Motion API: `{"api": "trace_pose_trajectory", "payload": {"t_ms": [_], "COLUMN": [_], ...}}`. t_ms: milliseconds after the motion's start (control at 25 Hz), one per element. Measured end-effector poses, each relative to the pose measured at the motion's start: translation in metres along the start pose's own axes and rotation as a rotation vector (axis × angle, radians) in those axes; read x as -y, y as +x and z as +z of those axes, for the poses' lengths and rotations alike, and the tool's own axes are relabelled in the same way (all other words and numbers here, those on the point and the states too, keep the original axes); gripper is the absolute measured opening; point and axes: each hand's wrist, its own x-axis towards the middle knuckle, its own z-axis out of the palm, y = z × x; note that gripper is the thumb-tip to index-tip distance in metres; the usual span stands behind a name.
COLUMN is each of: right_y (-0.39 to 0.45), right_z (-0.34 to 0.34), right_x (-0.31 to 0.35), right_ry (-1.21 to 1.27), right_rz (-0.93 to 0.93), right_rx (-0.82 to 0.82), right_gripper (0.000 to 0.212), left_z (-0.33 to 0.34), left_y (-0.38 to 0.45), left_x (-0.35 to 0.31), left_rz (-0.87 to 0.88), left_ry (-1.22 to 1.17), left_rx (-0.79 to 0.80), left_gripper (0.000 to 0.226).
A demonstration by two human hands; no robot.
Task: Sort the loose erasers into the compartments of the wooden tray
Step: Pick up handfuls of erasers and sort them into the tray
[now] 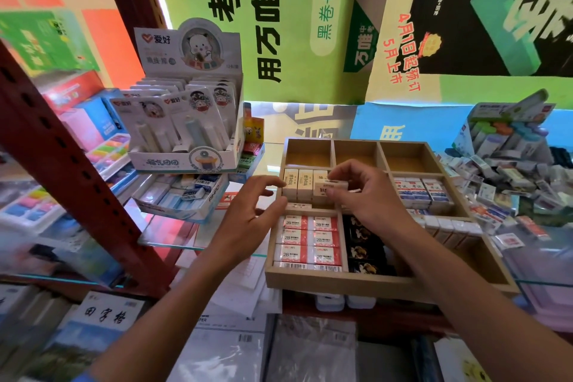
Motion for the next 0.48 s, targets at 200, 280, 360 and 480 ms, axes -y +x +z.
{"api": "trace_pose_trajectory", "payload": {"t_ms": [200,280,360,480], "right_y": [0.001,0.001,0.001,0.001], "right_z": [0.001,0.002,0.003,0.002], "right_x": [-0.002,-0.002,-0.001,0.001], "right_ry": [-0.01,-0.028,-0.027,-0.018], "right_rz": [0.004,0.0,-0.006,-0.005], "right_rx": [-0.062,-0.063,-0.057,-0.02], "right_gripper": [0.013,0.011,0.01,0.012], "left_z": [-0.001,-0.007,-0.008,-0.004], "left_y": [0.013,0.013,0.011,0.003], "left_x": [-0.017,-0.015,-0.013,-0.002], "left_rz": [0.149,0.129,0.11,0.124], "left_ry": [0.537,0.628,0.661,0.51], "left_rx": [0.169,0.179,0.177,0.083], "left_gripper": [0.051,0.057,0.06,0.057]}}
